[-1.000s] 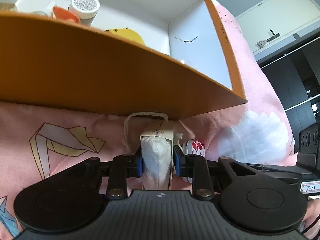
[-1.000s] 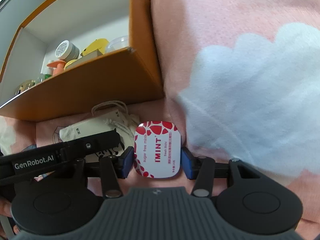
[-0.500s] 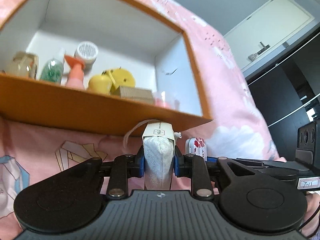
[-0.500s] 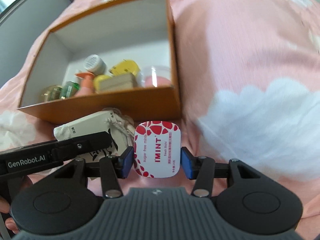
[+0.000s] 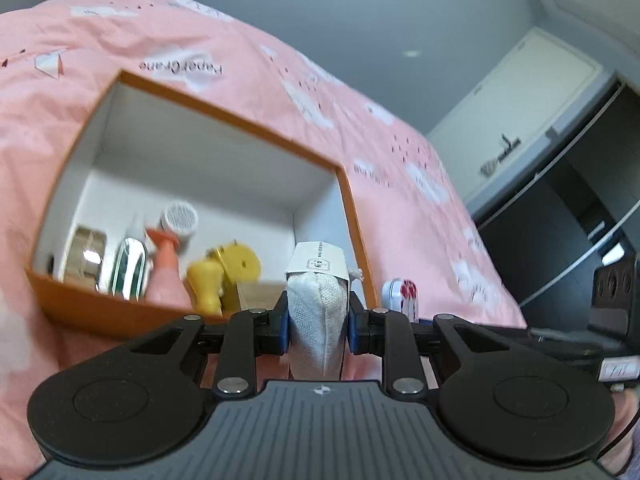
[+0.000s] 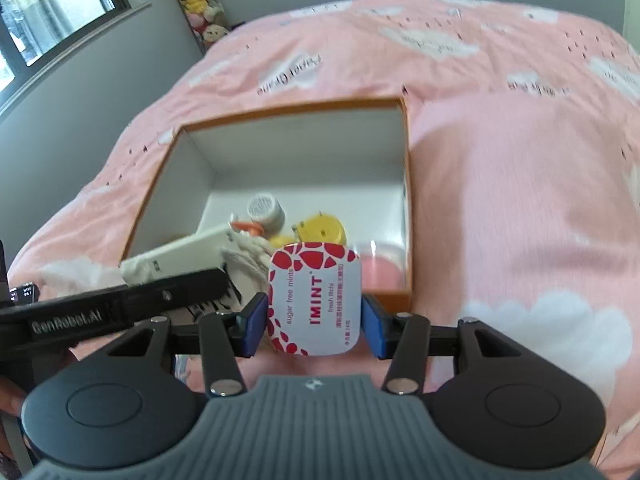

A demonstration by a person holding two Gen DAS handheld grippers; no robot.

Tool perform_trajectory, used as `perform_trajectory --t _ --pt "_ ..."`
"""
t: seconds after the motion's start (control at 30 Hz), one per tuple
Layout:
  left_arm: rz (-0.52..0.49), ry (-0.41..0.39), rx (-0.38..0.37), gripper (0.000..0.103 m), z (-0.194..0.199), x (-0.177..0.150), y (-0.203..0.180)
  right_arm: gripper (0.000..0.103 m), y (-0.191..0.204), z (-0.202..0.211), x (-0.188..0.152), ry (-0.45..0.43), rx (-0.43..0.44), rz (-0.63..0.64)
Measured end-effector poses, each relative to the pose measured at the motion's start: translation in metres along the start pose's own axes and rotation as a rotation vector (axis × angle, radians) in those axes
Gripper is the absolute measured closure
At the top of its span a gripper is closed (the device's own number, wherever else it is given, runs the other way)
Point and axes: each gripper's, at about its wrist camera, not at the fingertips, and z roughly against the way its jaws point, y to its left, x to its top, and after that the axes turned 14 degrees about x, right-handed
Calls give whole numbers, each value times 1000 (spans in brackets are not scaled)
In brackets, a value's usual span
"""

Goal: Organize rigid objects
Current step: 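Carry the mint tin and pouch into the orange box with both tools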

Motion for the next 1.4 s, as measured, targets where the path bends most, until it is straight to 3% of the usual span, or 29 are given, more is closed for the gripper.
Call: perform_trajectory --t 0.3,0.63,0.77,0.97,1.17,1.4 --pt "60 -70 68 74 -8 48 22 53 9 -21 39 -2 22 64" --pt "99 26 106 74 -58 86 59 53 3 -86 85 74 0 106" --pt "79 58 135 74 -81 91 55 53 -6 -115 94 127 -13 106" --pt "85 100 81 74 -120 98 43 53 -25 -147 101 196 -71 116" --pt "88 157 102 74 -160 97 34 53 -30 -163 100 244 -139 204" --pt "131 195 157 74 -180 93 34 53 -27 -184 102 281 -211 315"
